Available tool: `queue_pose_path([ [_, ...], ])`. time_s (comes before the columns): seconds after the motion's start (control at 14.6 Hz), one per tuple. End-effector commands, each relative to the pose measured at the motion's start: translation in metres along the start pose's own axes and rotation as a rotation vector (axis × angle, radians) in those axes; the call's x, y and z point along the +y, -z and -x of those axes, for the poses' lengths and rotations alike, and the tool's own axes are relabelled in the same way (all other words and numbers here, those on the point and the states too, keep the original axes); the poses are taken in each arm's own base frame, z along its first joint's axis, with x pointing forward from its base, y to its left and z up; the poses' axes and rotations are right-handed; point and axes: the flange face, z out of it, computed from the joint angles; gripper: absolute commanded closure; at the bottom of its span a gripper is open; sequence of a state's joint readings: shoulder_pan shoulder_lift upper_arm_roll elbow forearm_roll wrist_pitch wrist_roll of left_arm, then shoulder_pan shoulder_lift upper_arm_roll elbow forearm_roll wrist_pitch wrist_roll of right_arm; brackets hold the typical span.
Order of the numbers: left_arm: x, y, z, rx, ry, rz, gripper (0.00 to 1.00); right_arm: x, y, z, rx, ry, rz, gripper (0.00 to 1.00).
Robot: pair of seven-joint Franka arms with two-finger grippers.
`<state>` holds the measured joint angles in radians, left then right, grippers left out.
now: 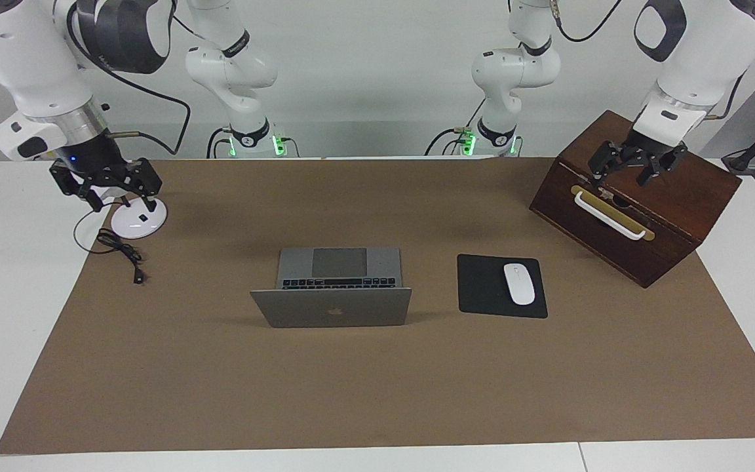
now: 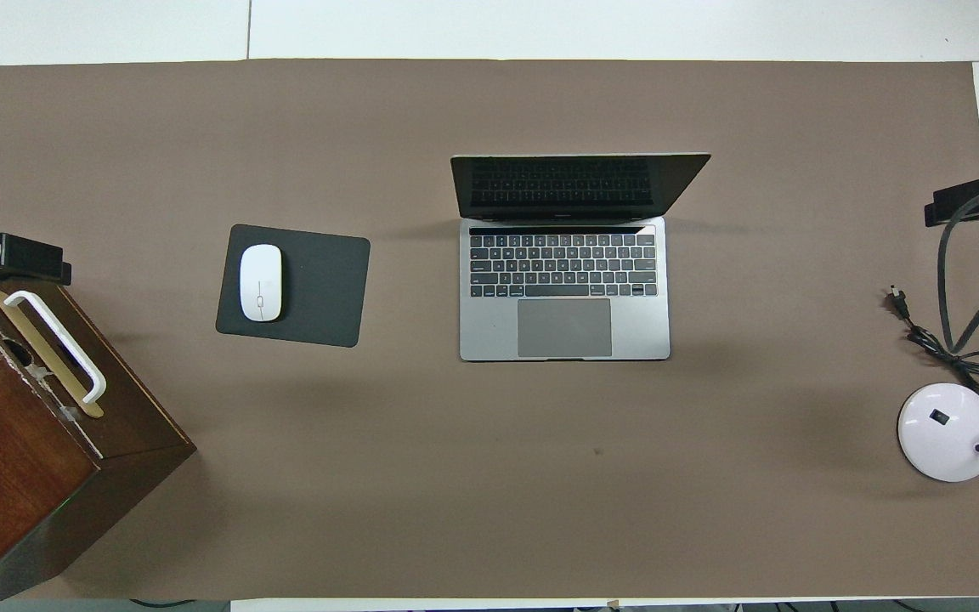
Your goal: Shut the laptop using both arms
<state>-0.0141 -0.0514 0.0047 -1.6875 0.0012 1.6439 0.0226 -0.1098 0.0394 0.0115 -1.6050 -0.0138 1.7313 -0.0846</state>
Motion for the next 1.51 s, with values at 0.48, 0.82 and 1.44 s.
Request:
queue_pose_path([
  [0.48,0.007,0.001,0.000,0.018,0.081,0.019,0.00,0.011,-0.002,-0.009,0.066,0.009,0.006,0.20],
  [0.82,0.007,0.002,0.000,0.021,0.083,0.019,0.22,0.017,-0.007,-0.024,0.066,0.013,0.034,1.00],
  [1.44,0.002,0.001,-0.001,0.025,0.093,0.029,1.00,0.028,-0.026,-0.074,0.070,0.051,0.056,1.00],
])
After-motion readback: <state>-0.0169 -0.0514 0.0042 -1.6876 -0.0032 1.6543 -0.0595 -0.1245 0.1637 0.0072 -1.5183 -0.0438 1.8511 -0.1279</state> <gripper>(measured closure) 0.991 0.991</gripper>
